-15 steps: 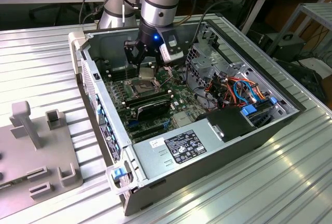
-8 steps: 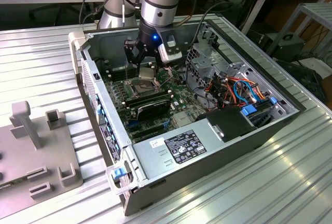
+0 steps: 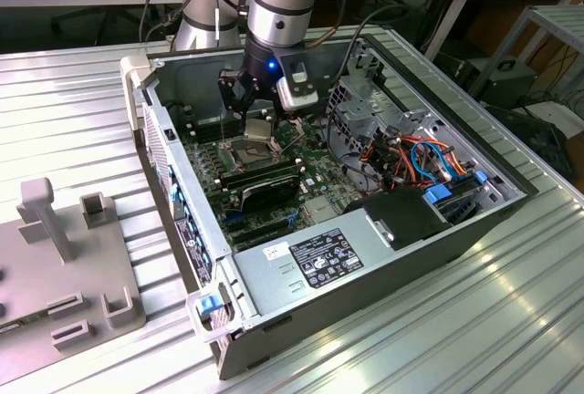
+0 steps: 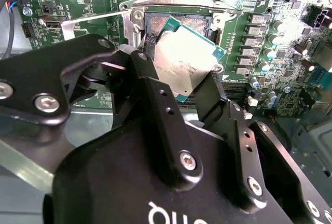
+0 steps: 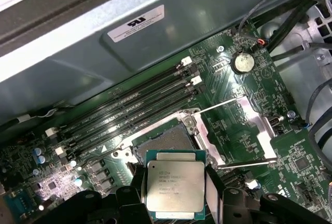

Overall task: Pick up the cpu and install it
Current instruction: 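Place the cpu into insertion slot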

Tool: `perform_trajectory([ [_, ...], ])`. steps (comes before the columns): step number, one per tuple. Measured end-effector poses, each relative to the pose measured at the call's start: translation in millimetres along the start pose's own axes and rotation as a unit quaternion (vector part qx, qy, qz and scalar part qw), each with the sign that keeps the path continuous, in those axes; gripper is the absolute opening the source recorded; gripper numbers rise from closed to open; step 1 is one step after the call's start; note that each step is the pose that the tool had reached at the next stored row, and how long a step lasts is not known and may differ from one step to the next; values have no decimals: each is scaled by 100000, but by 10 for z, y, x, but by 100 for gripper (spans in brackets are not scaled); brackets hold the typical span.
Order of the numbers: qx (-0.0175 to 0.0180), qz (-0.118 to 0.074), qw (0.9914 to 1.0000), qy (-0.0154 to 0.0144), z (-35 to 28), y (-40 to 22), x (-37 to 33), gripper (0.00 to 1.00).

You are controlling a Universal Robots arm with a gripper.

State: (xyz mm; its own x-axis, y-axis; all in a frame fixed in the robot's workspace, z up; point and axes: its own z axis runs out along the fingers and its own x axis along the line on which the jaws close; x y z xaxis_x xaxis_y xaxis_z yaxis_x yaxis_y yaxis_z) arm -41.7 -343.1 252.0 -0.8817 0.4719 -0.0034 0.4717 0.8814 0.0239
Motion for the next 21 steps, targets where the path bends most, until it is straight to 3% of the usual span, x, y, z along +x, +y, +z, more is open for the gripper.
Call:
perform_trajectory([
  [21,311,4451,99900,-262,0,0,0,55],
])
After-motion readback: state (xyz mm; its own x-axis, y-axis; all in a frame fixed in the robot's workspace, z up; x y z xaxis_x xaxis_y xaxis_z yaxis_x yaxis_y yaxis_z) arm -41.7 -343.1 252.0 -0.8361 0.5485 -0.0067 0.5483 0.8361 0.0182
